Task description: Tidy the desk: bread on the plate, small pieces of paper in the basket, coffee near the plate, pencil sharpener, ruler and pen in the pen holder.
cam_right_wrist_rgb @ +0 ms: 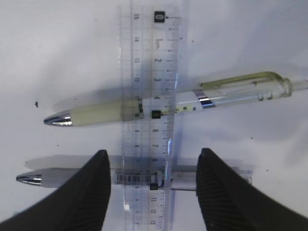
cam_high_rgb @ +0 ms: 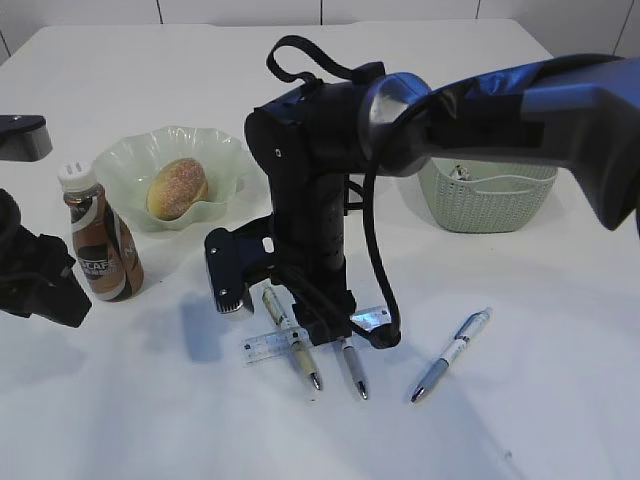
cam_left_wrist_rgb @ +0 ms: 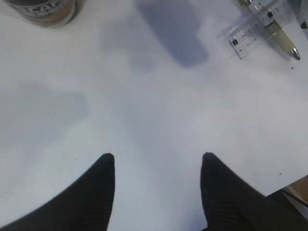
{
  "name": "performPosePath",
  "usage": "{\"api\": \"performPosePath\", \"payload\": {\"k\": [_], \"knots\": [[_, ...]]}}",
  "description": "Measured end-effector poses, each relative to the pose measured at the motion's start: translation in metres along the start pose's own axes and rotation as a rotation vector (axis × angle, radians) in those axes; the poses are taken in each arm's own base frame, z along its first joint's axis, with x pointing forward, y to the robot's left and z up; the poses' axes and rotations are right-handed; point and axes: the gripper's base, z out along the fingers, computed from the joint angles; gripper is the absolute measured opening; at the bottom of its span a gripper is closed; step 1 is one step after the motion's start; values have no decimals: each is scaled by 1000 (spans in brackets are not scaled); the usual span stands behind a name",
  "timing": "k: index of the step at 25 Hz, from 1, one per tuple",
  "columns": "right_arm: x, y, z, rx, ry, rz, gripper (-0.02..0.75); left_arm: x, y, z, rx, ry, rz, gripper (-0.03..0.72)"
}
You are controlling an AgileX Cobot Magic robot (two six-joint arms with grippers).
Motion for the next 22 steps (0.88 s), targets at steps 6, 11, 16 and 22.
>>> {"api": "performPosePath", "payload": {"k": [6,11,16,22], "knots": [[-2,0,9,-19,-3,3,449,-1,0,0,-1,-6,0,400],[-3,1,12,-32,-18,10,449,-1,0,0,-1,-9,0,400],[-4,1,15,-37,-17,10,449,-1,0,0,-1,-11,0,400],[-2,0,16,-38,-19,15,449,-1,0,0,-1,-11,0,400]]}}
